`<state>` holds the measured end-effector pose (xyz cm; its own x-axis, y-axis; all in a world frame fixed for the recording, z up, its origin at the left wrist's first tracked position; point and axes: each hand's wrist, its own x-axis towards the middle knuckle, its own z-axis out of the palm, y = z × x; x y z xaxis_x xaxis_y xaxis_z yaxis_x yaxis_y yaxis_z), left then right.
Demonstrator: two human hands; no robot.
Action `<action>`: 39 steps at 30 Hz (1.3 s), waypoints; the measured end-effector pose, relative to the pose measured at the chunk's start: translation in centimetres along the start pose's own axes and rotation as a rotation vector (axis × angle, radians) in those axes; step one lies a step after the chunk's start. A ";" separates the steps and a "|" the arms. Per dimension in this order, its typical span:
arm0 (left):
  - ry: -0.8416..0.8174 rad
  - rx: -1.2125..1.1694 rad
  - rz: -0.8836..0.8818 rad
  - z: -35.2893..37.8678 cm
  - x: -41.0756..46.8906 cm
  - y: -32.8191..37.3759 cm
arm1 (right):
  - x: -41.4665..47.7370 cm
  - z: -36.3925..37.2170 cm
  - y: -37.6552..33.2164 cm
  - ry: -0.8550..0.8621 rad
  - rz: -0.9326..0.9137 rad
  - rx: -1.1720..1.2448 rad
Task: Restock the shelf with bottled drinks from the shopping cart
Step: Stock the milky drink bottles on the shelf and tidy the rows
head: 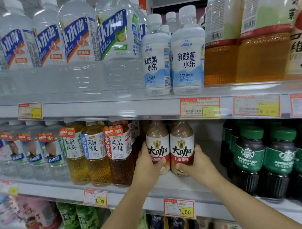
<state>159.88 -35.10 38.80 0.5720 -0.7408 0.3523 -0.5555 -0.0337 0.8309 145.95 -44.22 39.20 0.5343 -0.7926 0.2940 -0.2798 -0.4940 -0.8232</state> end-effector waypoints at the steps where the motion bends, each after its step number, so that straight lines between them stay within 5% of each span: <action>1: 0.006 -0.012 -0.011 0.0 0.3 -0.1 | 0.3 0.3 -0.1 0.012 0.013 -0.006; 20: -0.082 -0.113 -0.063 -0.1 2.3 -1.0 | 2.1 1.1 -0.5 0.005 0.036 0.017; 23: -0.079 -0.002 -0.001 -0.6 0.9 -0.2 | 0.0 0.8 -1.5 0.150 -0.058 -0.058; 26: 0.106 0.155 0.179 -2.3 -3.3 -0.3 | -4.2 1.7 -2.7 0.273 -0.359 -0.174; 31: 0.303 0.210 0.341 -6.1 -14.0 -6.5 | -10.3 8.4 -3.0 -0.032 -0.757 -0.249; 39: 0.459 0.296 -0.580 -8.1 -34.9 -22.9 | -19.4 26.0 3.4 -0.822 -0.622 -0.300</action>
<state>157.54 -3.08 10.97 0.9748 -0.2021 0.0949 -0.1936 -0.5537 0.8099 155.41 -21.23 18.12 0.9922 0.0566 0.1110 0.1014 -0.8843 -0.4558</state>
